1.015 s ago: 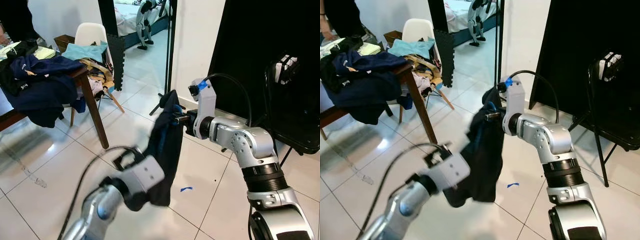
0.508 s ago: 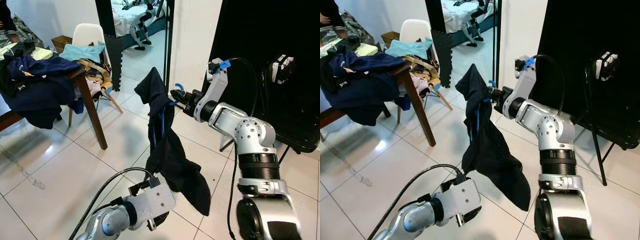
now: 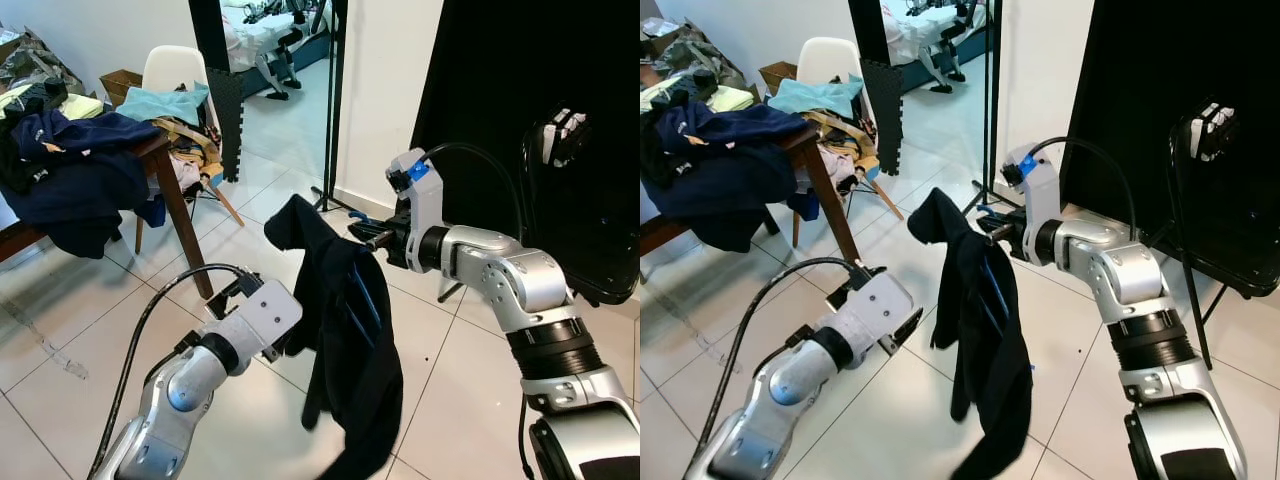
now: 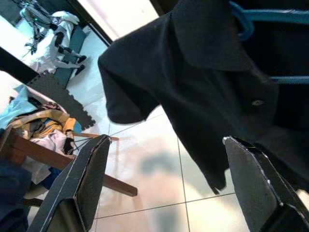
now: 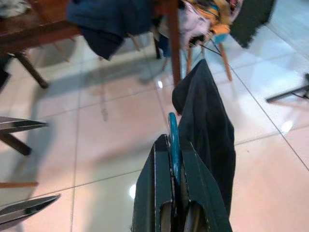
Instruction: Hang hanger
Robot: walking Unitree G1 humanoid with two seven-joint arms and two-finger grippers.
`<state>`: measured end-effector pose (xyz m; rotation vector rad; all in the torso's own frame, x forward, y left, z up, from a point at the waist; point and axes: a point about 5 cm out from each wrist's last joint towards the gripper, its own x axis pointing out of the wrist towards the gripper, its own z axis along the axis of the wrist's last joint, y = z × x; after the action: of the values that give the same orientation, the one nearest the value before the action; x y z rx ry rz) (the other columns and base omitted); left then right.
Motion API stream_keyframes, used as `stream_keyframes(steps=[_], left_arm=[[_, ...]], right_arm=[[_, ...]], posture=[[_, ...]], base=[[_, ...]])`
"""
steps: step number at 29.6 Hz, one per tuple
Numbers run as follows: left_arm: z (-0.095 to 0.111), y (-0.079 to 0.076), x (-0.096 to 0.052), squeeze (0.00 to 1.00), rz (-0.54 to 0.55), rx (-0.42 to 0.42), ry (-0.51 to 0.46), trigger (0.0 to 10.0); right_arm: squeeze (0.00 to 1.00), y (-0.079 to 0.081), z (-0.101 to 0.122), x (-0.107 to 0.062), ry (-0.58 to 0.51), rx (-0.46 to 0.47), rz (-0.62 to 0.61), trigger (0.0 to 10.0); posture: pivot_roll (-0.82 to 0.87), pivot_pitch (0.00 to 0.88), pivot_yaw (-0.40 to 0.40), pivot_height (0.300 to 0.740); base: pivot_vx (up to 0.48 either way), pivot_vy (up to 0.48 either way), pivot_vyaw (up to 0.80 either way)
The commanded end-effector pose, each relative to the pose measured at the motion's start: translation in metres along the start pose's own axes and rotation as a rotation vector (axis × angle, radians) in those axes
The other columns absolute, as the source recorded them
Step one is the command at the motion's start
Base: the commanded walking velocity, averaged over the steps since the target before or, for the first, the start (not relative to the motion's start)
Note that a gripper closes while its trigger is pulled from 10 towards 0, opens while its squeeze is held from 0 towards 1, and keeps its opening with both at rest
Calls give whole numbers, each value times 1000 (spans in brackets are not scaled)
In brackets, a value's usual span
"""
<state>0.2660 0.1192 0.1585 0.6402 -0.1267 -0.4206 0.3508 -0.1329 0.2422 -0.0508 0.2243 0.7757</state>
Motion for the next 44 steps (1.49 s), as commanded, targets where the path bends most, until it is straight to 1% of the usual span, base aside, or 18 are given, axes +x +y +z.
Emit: stream_keyframes(steps=[1, 3, 4, 6, 9, 11, 14, 19, 22, 24, 28, 29, 30, 32, 34, 40, 43, 44], left_arm=[[-4, -7, -3, 0, -15, -9, -2, 10000], [-9, -18, -3, 0, -48, -14, -3, 10000], [-9, -18, -3, 0, -48, -14, -3, 10000], [-10, -21, 0, 0, -24, -44, -13, 10000], [-8, -21, 2, 0, -10, -77, -27, 10000], [-8, -21, 2, 0, -10, -77, -27, 10000], [7, -27, 5, 0, -59, -198, -116, 10000], [15, -31, 5, 0, -68, -230, -172, 10000], [22, -34, 4, 0, -78, -293, -216, 10000], [23, -34, 4, 0, -82, -306, -225, 10000], [24, -34, 4, 0, -72, -291, -225, 10000], [20, -31, 5, 0, -45, -259, -203, 10000], [20, -31, 5, 0, -45, -259, -203, 10000], [10, -22, 8, 0, 38, -191, -149, 10000], [6, -17, 9, 0, 72, -176, -135, 10000], [4, -13, 10, 0, 95, -173, -131, 10000], [2, -9, 11, 0, 120, -167, -124, 10000], [0, -5, 11, 0, 142, -158, -118, 10000]], right_arm=[[0, 12, 20, -3, -90, -13, 80, 0], [0, 23, 30, -5, -143, 7, 167, 0], [0, 23, 30, -5, -143, 7, 167, 0], [0, 33, 38, -8, -181, -6, 255, 0], [0, 39, 41, -10, -200, -21, 307, 0], [0, 39, 41, -10, -200, -21, 307, 0], [0, 43, 42, -10, -211, -19, 324, 0], [0, 46, 43, -10, -218, -5, 337, 0], [0, 48, 42, -9, -219, 5, 345, 0], [0, 48, 42, -9, -219, 6, 346, 0], [0, 48, 42, -9, -219, 9, 348, 0], [0, 49, 42, -9, -223, 12, 352, 0], [0, 49, 42, -9, -223, 12, 352, 0], [0, 52, 46, -11, -248, 20, 375, 0], [0, 53, 49, -13, -261, 24, 386, 0], [0, 54, 51, -14, -272, 28, 396, 0], [0, 54, 51, -15, -276, 28, 396, 0], [0, 54, 52, -17, -281, 27, 397, 0]], posture=[[-46, 63, -7, 740], [-47, 61, -6, 740], [-47, 61, -6, 740], [-49, 59, -7, 740], [-48, 59, -7, 740], [-48, 59, -7, 740], [-52, 58, -8, 740], [-51, 61, -10, 740], [-50, 63, -13, 740], [-50, 63, -13, 740], [-50, 66, -12, 740], [-51, 66, -13, 740], [-51, 66, -13, 740], [-57, 67, -12, 740], [-59, 67, -12, 740], [-60, 67, -11, 740], [-63, 67, -8, 740], [-64, 67, -7, 740]], base=[[0, 0, 0], [0, 0, 0], [0, 0, 0], [0, 0, 0], [0, 0, 0], [0, 0, 0], [0, 0, 0], [0, 0, 0], [0, 0, 0], [0, 0, 0], [0, 0, 0], [0, 0, 0], [0, 0, 0], [0, 0, 0], [0, 0, 0], [0, 0, 0], [0, 0, 0], [0, 0, 0]])
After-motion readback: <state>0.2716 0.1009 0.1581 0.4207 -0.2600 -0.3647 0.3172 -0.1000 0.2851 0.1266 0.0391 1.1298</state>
